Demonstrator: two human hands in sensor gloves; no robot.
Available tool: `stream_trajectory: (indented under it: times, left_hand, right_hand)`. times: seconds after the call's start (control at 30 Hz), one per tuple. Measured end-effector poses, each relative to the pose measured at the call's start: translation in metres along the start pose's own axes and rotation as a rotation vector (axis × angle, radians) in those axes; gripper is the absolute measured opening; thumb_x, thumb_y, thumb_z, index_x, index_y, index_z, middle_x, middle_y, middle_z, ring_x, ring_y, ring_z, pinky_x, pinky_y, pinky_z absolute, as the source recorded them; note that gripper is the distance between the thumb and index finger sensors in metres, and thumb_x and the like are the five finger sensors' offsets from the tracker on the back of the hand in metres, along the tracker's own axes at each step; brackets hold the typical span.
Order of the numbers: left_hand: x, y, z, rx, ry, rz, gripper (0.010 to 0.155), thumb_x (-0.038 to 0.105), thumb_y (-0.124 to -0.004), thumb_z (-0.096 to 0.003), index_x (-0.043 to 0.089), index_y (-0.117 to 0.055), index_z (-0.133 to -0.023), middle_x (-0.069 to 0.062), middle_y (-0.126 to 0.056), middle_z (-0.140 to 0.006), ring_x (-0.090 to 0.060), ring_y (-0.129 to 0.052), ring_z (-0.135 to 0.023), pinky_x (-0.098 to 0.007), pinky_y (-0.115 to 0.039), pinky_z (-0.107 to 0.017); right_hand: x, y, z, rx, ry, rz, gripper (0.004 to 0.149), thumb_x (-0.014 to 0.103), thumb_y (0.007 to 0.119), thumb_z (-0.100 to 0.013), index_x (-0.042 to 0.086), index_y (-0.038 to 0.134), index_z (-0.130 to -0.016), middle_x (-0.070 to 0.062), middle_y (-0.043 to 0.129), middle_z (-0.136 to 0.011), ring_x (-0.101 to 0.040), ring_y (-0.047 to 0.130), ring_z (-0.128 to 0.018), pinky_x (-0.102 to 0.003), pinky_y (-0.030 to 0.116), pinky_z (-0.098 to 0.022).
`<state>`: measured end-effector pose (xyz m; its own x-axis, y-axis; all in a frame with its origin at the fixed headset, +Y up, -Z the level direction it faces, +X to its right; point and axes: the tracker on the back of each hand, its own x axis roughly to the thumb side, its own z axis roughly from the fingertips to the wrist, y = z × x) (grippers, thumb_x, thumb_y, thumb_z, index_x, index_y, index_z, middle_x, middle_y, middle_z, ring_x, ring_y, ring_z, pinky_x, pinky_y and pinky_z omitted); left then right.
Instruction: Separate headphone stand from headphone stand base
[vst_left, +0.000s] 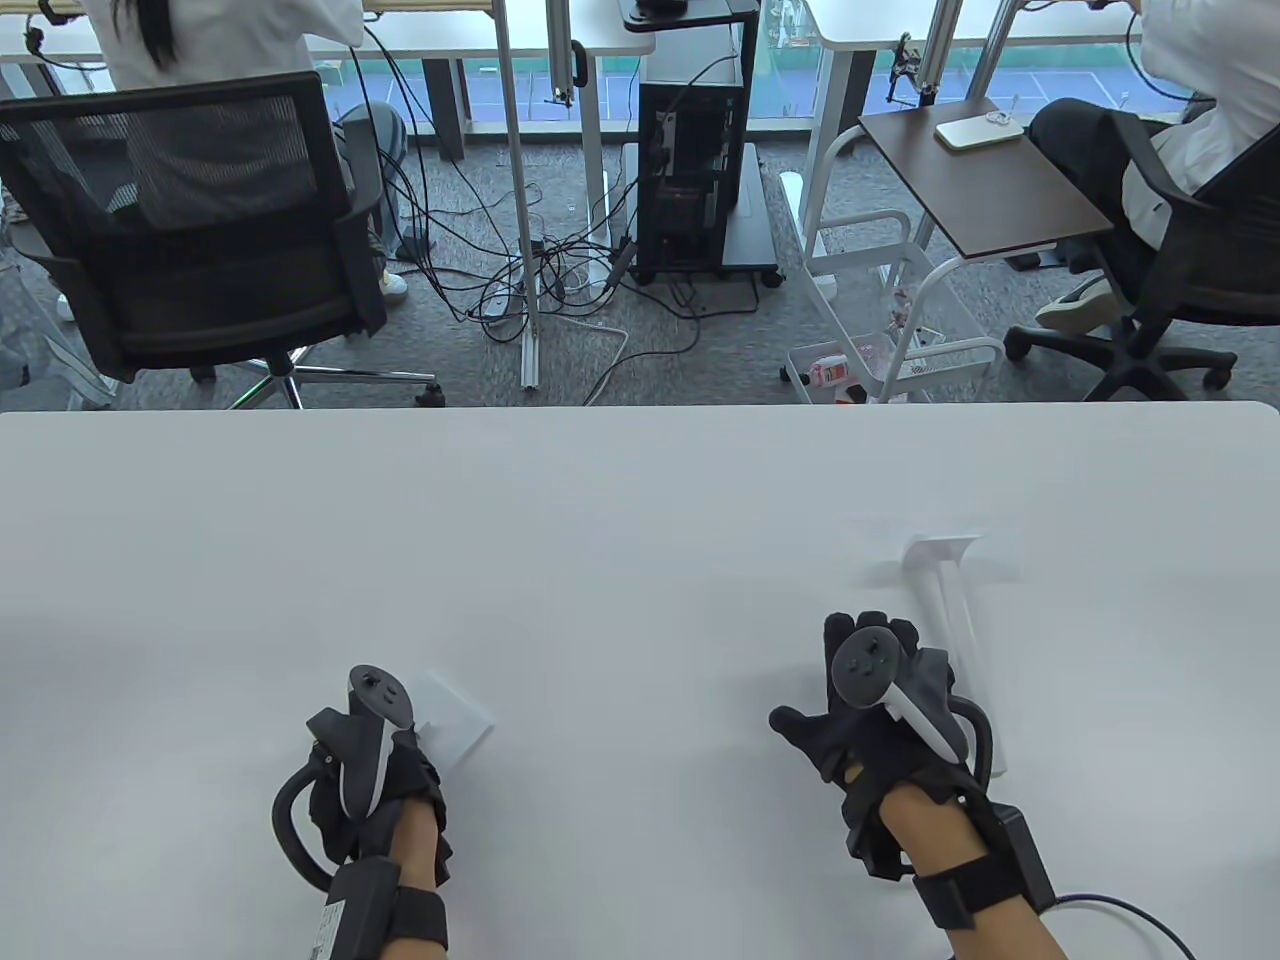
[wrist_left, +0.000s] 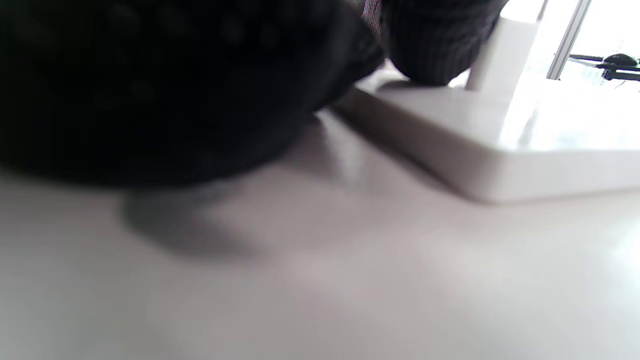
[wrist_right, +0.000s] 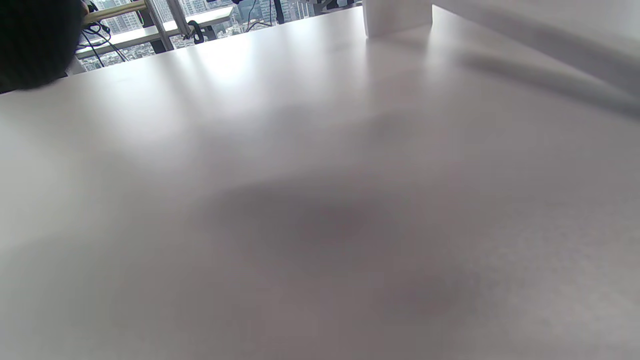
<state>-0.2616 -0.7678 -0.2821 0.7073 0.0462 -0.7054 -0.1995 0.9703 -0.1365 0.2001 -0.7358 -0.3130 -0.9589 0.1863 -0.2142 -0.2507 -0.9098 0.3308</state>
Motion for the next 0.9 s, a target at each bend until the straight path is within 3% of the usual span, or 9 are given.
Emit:
stream_trajectory:
  times: [0.2,0.4,0.43,0.47,0.5,0.53,0.63,0.77,0.9]
  left_hand:
    - [-0.012,0.025,0.014,-0.002,-0.014,0.101,0.081,0.054,-0.072,-0.0401,0.003,-0.045,-0.097,-0.013,-0.088,-0.070,-0.026,-0.109,-0.033,-0.047,-0.088,-0.041]
    - [0.014,0.048,0.057,0.109,-0.190,0.120,0.074,0.060,-0.072,-0.0394,0.014,-0.062,-0.097,-0.016,-0.078,-0.086,-0.035,-0.103,-0.061,-0.055,-0.079,-0.054]
    - [0.024,0.051,0.069,0.132,-0.240,0.111,0.080,0.061,-0.072,-0.0392,0.005,-0.066,-0.097,-0.016,-0.076,-0.089,-0.037,-0.101,-0.066,-0.057,-0.077,-0.056]
    - [0.031,0.053,0.078,0.145,-0.277,0.097,0.072,0.062,-0.072,-0.0392,0.017,-0.068,-0.095,-0.016,-0.076,-0.090,-0.038,-0.099,-0.069,-0.058,-0.075,-0.058]
    - [0.036,0.054,0.085,0.149,-0.301,0.091,0.080,0.063,-0.071,-0.0393,0.007,-0.071,-0.096,-0.016,-0.074,-0.093,-0.040,-0.097,-0.074,-0.059,-0.074,-0.059]
    - [0.044,0.055,0.096,0.158,-0.348,0.089,0.080,0.064,-0.071,-0.0392,0.008,-0.072,-0.096,-0.016,-0.073,-0.095,-0.041,-0.094,-0.078,-0.060,-0.072,-0.061]
    - [0.061,0.054,0.120,0.178,-0.462,0.099,0.081,0.067,-0.070,-0.0382,0.010,-0.074,-0.095,-0.014,-0.073,-0.097,-0.043,-0.088,-0.085,-0.062,-0.068,-0.063]
    - [0.086,0.043,0.148,0.121,-0.651,0.104,0.085,0.072,-0.068,-0.0366,0.013,-0.072,-0.097,-0.014,-0.072,-0.099,-0.043,-0.085,-0.090,-0.063,-0.067,-0.065]
    - [0.106,0.025,0.157,0.071,-0.793,0.053,0.087,0.075,-0.067,-0.0355,0.017,-0.065,-0.101,-0.012,-0.065,-0.105,-0.043,-0.073,-0.099,-0.065,-0.060,-0.068]
  right_hand:
    - [-0.008,-0.009,0.001,-0.001,-0.014,-0.072,0.099,0.073,0.077,-0.030,0.045,0.006,-0.092,0.009,-0.006,-0.108,-0.019,-0.012,-0.103,-0.063,0.003,-0.072]
    - [-0.009,-0.013,0.004,0.006,-0.033,-0.089,0.098,0.072,0.078,-0.030,0.040,0.012,-0.095,0.007,-0.003,-0.109,-0.020,-0.009,-0.104,-0.063,0.004,-0.072]
    - [-0.007,-0.013,0.004,0.005,-0.038,-0.079,0.098,0.072,0.078,-0.030,0.040,0.011,-0.095,0.007,-0.003,-0.109,-0.020,-0.009,-0.104,-0.063,0.004,-0.072]
    - [-0.006,-0.013,0.005,0.011,-0.042,-0.073,0.098,0.072,0.078,-0.030,0.040,0.011,-0.095,0.007,-0.003,-0.109,-0.020,-0.009,-0.104,-0.063,0.004,-0.073]
    - [-0.006,-0.013,0.006,0.015,-0.046,-0.071,0.099,0.072,0.078,-0.030,0.040,0.011,-0.095,0.007,-0.003,-0.109,-0.020,-0.009,-0.104,-0.063,0.004,-0.073]
    - [-0.004,-0.014,0.007,0.014,-0.059,-0.075,0.099,0.072,0.078,-0.030,0.039,0.011,-0.095,0.007,-0.002,-0.109,-0.020,-0.009,-0.105,-0.063,0.004,-0.073]
    - [-0.002,-0.015,0.009,0.009,-0.075,-0.074,0.100,0.072,0.078,-0.030,0.038,0.011,-0.095,0.007,-0.002,-0.109,-0.020,-0.008,-0.105,-0.063,0.005,-0.073]
    - [-0.001,-0.016,0.011,0.001,-0.087,-0.080,0.100,0.072,0.078,-0.030,0.038,0.010,-0.095,0.006,-0.002,-0.109,-0.021,-0.009,-0.105,-0.063,0.004,-0.072]
    - [-0.001,-0.013,0.009,0.016,-0.084,-0.069,0.101,0.072,0.079,-0.030,0.038,0.010,-0.095,0.007,-0.003,-0.109,-0.020,-0.009,-0.104,-0.063,0.004,-0.072]
